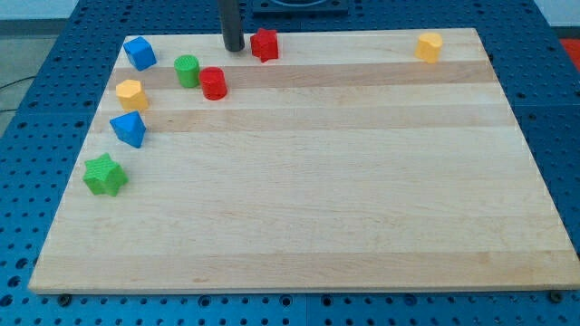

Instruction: Place the red circle parallel to the red star

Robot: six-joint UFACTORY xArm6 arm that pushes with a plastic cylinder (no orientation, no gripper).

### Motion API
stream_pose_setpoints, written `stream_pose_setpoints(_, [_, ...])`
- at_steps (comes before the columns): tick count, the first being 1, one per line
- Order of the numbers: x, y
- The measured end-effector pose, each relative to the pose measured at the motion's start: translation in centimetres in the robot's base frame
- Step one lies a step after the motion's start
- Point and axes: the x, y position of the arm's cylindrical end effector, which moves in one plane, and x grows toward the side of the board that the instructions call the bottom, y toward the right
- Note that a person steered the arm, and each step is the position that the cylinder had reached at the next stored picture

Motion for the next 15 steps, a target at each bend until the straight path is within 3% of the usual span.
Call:
stream_pose_setpoints(1, [0.0,5.3])
stream_pose_setpoints(2, [0.2,6.5])
stream_pose_setpoints(3, [3.4,-1.6])
stream_pose_setpoints(5, [4.1,-3.9])
stream_pose_setpoints(7, [4.1,-10.4])
stream_pose_setpoints(10, [8.0,-1.5])
stream_pose_setpoints(12, [6.4,-5.1])
stream_pose_setpoints(15, [11.0,-8.2])
